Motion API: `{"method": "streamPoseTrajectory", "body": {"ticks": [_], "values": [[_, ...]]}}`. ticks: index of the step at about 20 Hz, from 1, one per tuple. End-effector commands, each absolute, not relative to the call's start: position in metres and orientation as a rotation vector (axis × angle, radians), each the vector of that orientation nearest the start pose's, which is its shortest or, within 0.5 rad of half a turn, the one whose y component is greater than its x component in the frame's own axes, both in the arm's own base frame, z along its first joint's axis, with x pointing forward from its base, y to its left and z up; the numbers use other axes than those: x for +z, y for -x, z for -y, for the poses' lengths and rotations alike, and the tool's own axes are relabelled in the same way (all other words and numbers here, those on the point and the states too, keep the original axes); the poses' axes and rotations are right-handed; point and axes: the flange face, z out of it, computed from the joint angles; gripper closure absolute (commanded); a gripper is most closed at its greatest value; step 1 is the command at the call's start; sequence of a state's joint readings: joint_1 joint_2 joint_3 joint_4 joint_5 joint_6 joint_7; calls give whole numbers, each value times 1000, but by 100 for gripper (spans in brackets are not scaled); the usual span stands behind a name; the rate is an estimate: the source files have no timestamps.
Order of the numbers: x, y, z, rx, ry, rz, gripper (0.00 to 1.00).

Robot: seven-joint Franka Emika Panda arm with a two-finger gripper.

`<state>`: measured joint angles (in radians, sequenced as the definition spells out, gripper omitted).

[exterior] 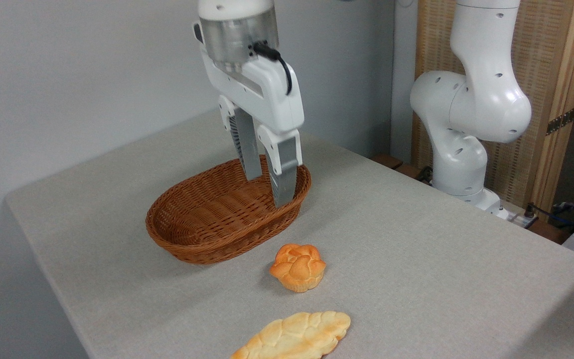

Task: Put bread into the basket
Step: 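Move the gripper from above the basket toward the round orange roll, then lower the open gripper down around the round orange roll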

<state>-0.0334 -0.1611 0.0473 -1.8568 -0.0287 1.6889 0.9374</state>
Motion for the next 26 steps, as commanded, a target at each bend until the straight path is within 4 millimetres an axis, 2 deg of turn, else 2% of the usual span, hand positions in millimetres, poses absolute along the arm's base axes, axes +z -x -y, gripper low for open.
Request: {"method": "streamPoseTrajectory", "body": {"ticks": [1,7,8,10,13,26], "values": [[562,-491,-7,-50,2806,-1488,0],[511,-485,-14,-13,2721,-1673,0],[507,-485,-15,-14,2707,-1696,0],[493,-481,-31,-18,2661,-1785,0],[487,-476,-42,-20,2611,-1872,0],[436,-469,-33,-67,2573,-1873,0]]}}
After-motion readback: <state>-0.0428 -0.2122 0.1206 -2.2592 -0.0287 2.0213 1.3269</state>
